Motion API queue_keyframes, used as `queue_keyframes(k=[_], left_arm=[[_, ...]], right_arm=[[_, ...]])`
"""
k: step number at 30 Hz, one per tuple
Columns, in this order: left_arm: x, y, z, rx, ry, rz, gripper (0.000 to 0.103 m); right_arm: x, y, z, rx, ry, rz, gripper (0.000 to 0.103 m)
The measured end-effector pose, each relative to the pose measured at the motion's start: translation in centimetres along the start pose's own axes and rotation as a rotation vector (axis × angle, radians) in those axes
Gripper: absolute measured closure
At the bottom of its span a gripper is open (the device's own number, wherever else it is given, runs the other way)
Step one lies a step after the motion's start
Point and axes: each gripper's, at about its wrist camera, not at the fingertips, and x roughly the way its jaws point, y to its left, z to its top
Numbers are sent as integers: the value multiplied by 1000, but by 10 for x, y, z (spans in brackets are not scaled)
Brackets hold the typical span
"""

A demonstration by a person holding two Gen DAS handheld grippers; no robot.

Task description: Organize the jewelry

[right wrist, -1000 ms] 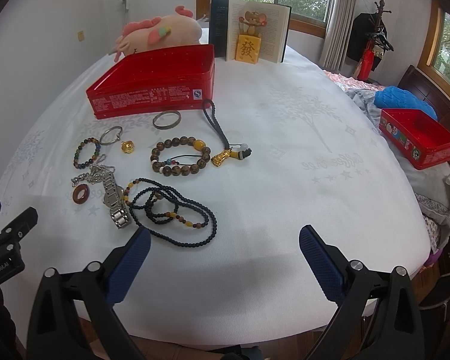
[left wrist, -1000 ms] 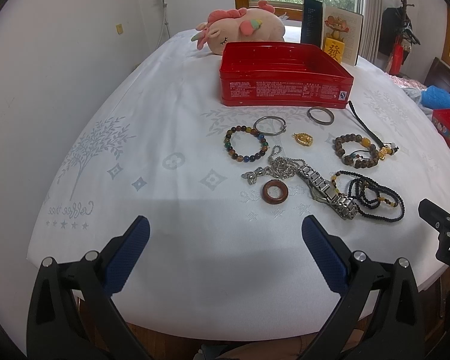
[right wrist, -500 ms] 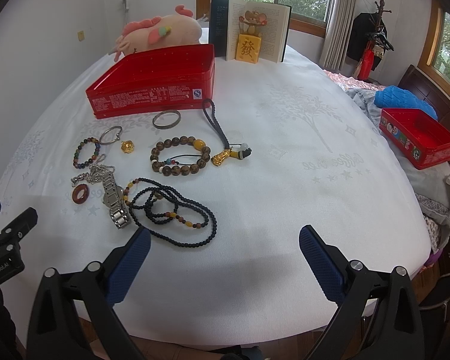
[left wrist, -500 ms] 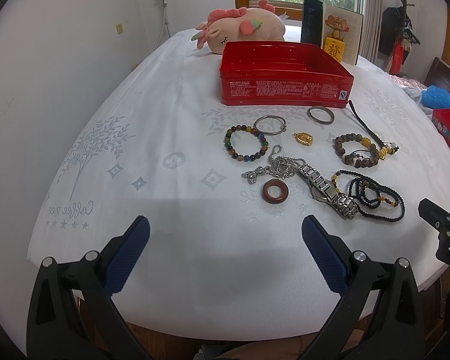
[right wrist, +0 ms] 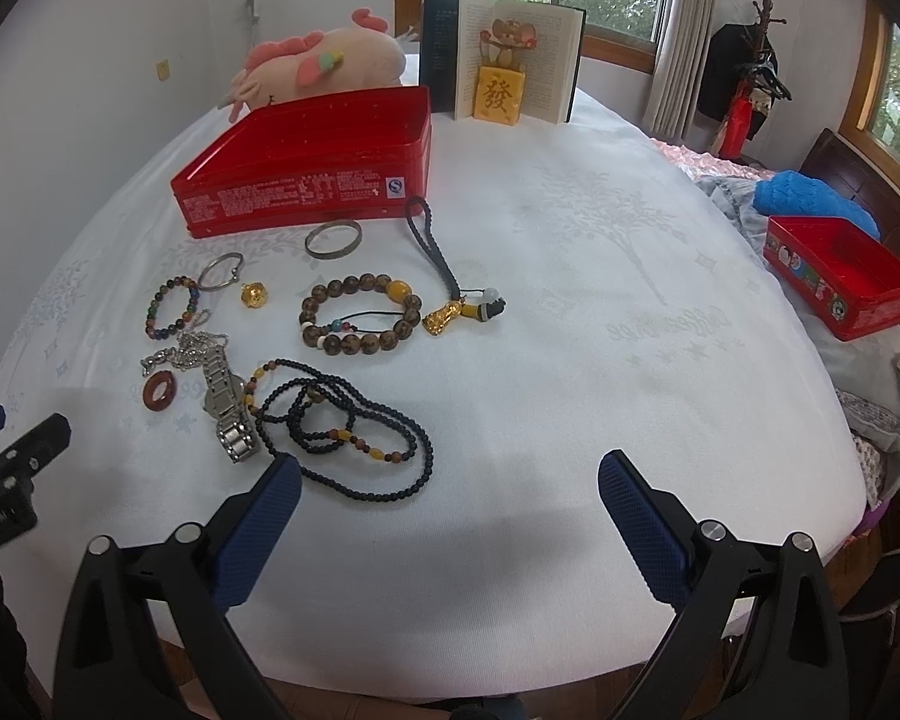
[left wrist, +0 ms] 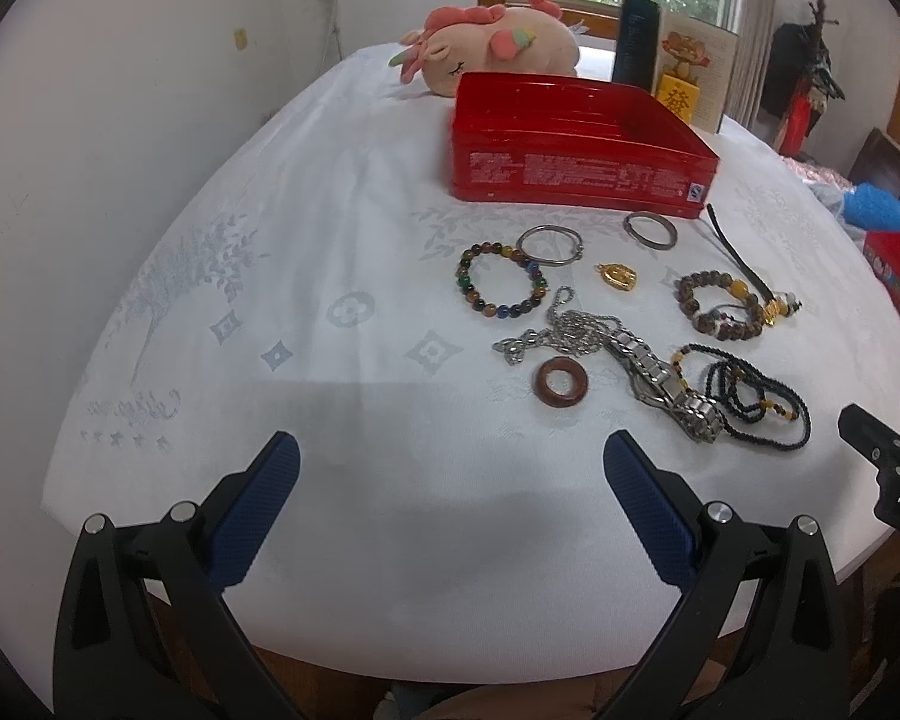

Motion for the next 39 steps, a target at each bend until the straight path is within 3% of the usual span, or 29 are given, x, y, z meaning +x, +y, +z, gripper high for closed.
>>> queue_keyframes(k=[12, 16, 18, 20, 26, 31, 33, 39], left_arm=[[43, 26, 41, -32, 68, -40, 4], [67, 23, 63, -13, 124, -104, 6], [82, 20, 76, -3, 164, -130, 11], [97, 20, 85, -2, 209, -142, 30], [142, 26, 100, -21, 313, -179, 39], [154, 21, 105, 9, 306, -185, 40], [156, 17, 105, 26, 305, -181, 44], [166, 6, 119, 44, 300, -179, 84]], right_arm=[[16, -7, 26, -48, 32, 166, 5], [27, -3, 43, -62, 53, 225, 19], [33, -3, 51, -55, 70, 255, 26], [40, -2, 59, -53, 82, 279, 31], [57, 2, 81, -63, 95, 294, 42], [73, 10, 96, -84, 117, 315, 49], [81, 14, 105, -84, 125, 320, 54], [111, 23, 133, -65, 175, 375, 71]])
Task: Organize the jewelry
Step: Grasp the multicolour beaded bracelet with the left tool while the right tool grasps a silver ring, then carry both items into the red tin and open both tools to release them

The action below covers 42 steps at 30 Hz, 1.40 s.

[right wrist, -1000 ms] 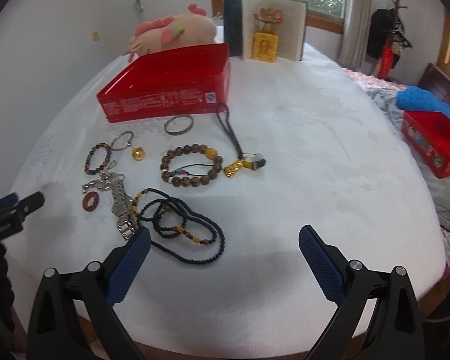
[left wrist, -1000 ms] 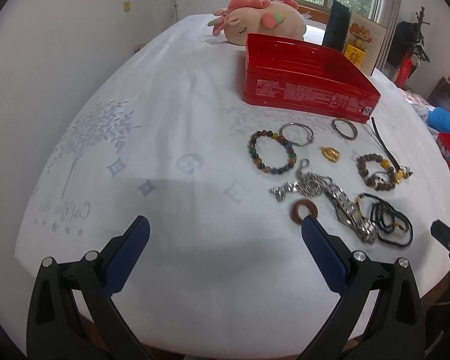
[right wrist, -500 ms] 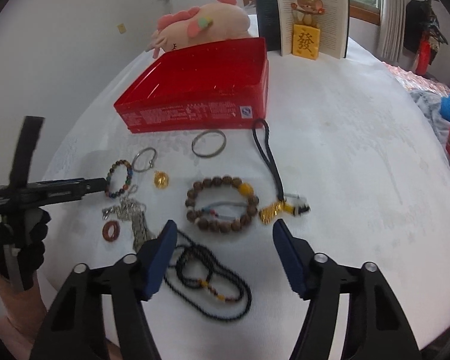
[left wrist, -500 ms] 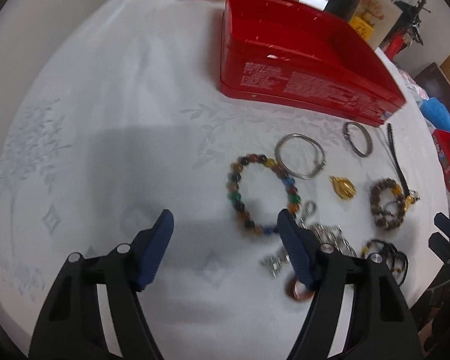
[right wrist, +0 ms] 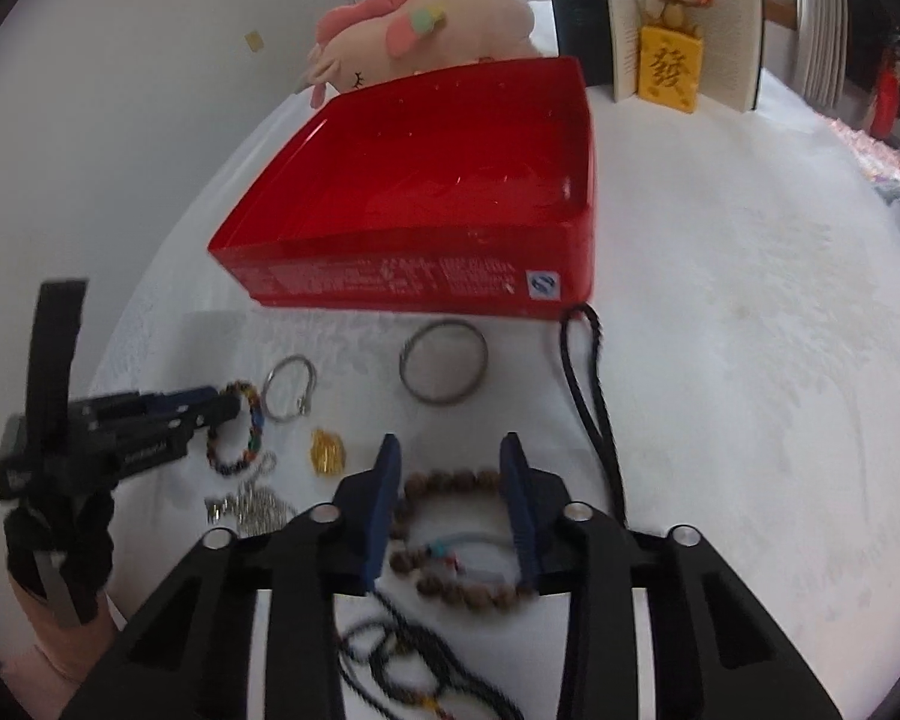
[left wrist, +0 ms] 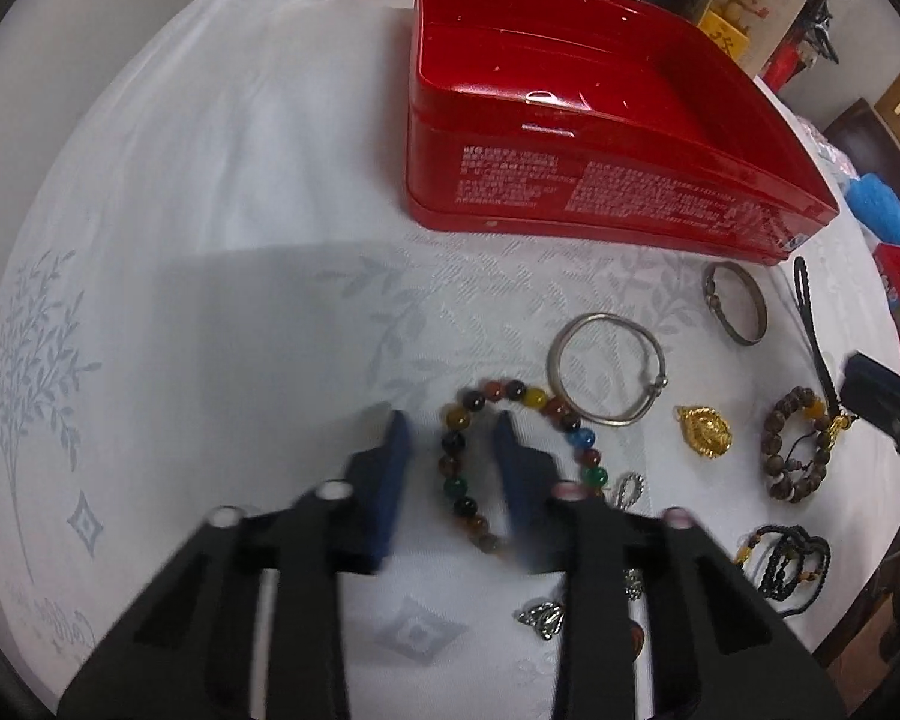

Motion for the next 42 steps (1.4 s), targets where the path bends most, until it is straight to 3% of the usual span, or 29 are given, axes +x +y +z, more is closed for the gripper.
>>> queue_keyframes(k=[2, 14, 18, 25, 33, 42], left_arm=[[2, 2, 5, -9, -1, -10, 96], [10, 13, 14, -37, -41, -46, 96], [3, 16, 4, -34, -48, -49, 96], [3, 16, 3, -32, -53, -51, 96], [-9, 17, -1, -35, -87, -85, 96], [-58, 8, -7, -17, -200, -132, 96]], right_arm=[[10, -3, 10, 18, 17, 9, 74], [51, -12, 40, 48, 75, -19, 80], [61, -11, 45, 38, 86, -46, 81], [72, -7, 47, -4, 79, -108, 100], [53, -15, 35, 10, 53, -44, 100], [11, -7, 30, -8, -14, 29, 100]])
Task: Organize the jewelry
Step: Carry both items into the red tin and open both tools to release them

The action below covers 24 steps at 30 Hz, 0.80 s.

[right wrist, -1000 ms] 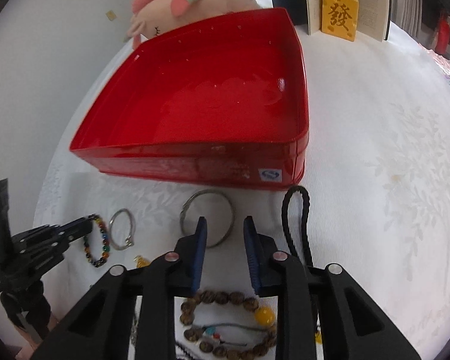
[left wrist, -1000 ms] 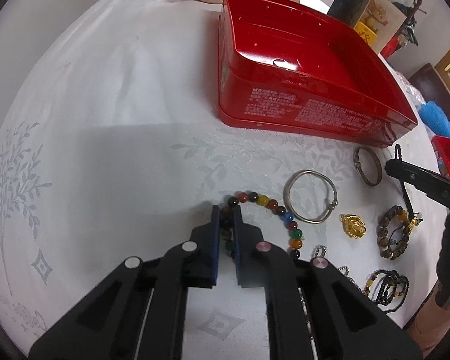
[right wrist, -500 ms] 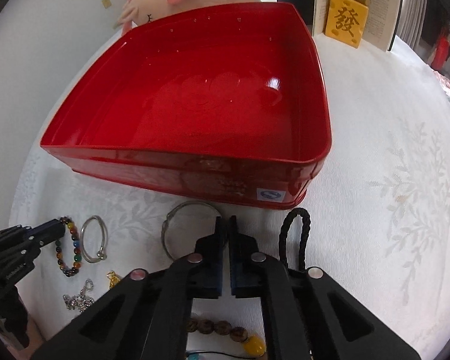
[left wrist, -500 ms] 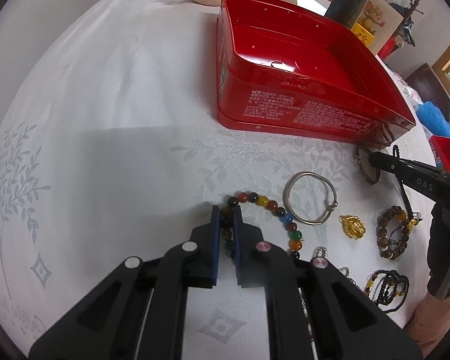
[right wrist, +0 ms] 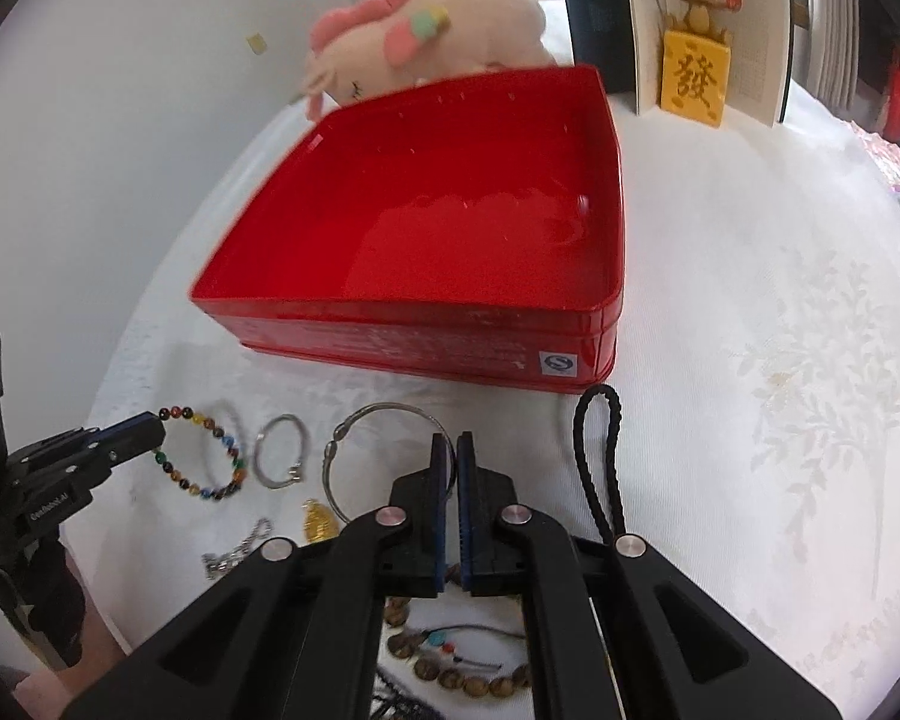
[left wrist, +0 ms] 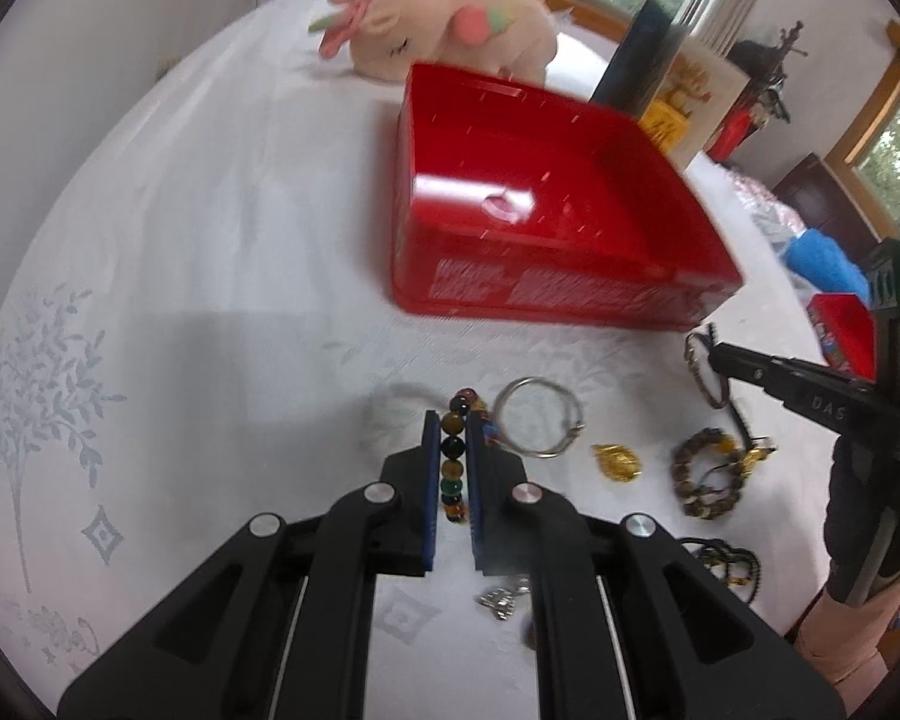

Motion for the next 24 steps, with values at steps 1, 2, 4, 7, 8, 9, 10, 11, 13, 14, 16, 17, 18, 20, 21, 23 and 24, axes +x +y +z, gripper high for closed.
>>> queue_keyframes(k=[1, 2, 4, 7, 8, 9, 10, 11, 13, 14, 16, 17, 18, 20, 21, 23, 24], left_arm=[[-4, -2, 1, 4, -11, -3, 96], [-9, -5, 1, 8, -23, -6, 96], [-21, -12, 4, 18, -52, -8, 96], [-34, -19, 10, 29, -87, -19, 96], [-37, -22, 13, 33, -98, -23, 97], [-41, -24, 16, 35, -108, -27, 96], [-42, -24, 19, 39, -114, -32, 96], [-44, -26, 24, 43, -122, -40, 96], [-49, -29, 36, 50, -143, -56, 97], [-50, -32, 43, 52, -154, -61, 96], [-50, -38, 59, 55, -173, -74, 96], [-49, -41, 67, 54, -181, -77, 96], [-45, -44, 77, 51, -186, -78, 96], [-33, -47, 92, 45, -177, -90, 96], [-25, -48, 100, 40, -166, -102, 96], [-9, -47, 111, 30, -144, -114, 96], [0, -47, 116, 29, -133, -116, 96]], right_arm=[[-5, 2, 0, -2, -10, 4, 100], [-10, 3, 0, -5, -20, 6, 100], [-13, 4, 4, -10, -37, 9, 100], [-20, 7, 8, -9, -64, 12, 100], [-22, 7, 10, -9, -74, 9, 100], [-23, 8, 14, -7, -84, 9, 100], [-24, 9, 16, -5, -91, 11, 100], [-25, 9, 19, -3, -97, 13, 100], [-24, 10, 29, 3, -116, 0, 100], [-23, 11, 33, 5, -123, -8, 100], [-19, 10, 43, 14, -132, -24, 100], [-16, 9, 48, 17, -132, -29, 100], [-11, 7, 55, 22, -129, -38, 100], [-3, 5, 65, 23, -126, -60, 100], [2, 5, 71, 23, -124, -76, 100], [14, 3, 81, 24, -111, -93, 100], [20, 2, 84, 21, -102, -101, 100]])
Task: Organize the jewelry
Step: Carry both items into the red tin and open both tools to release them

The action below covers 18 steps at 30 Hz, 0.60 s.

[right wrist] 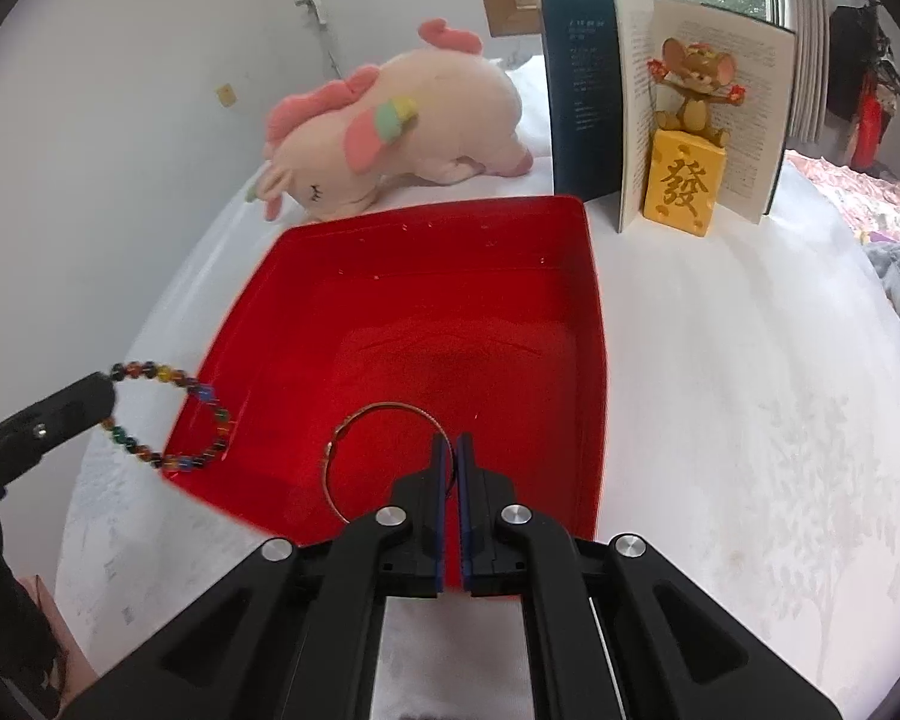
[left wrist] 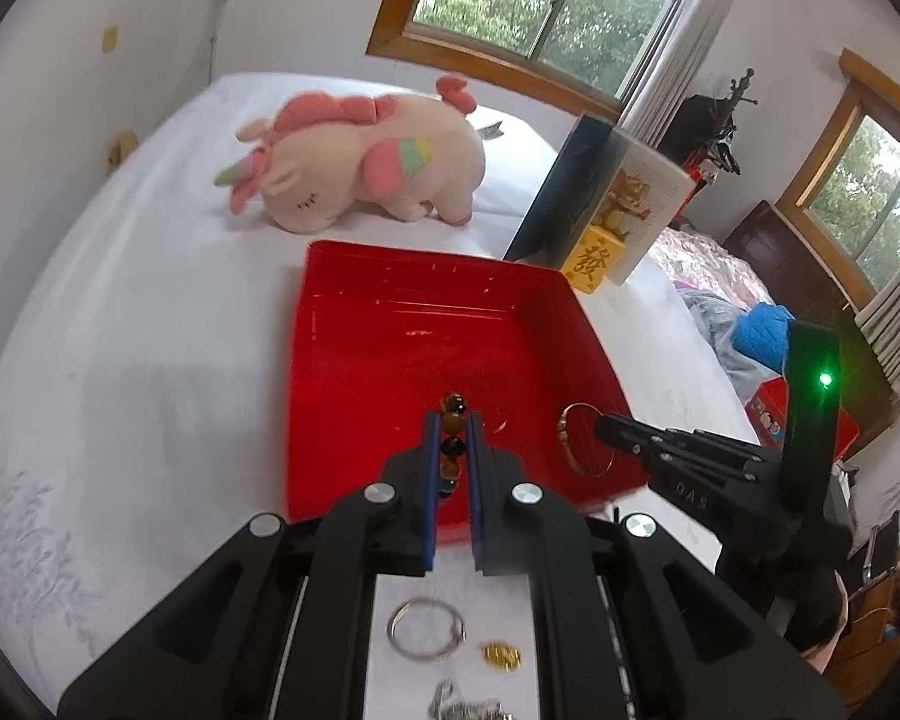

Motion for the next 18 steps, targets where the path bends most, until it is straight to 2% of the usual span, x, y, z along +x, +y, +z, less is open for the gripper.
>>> queue_keyframes(k=[7, 15, 16, 17, 18], left_arm=[[59, 16, 5, -22, 97, 12, 96], [88, 27, -1, -33, 164, 35, 94], [88, 29, -1, -37, 167, 44, 87], [88, 31, -1, -40, 168, 52, 74], [88, 32, -1, -42, 163, 58, 69]], right_arm=[[42, 0, 3, -23, 81, -50, 100], [55, 2, 3, -44, 94, -67, 99], [54, 2, 3, -42, 95, -58, 97], [53, 2, 3, -42, 92, -58, 96], [51, 2, 3, -45, 84, -65, 95]])
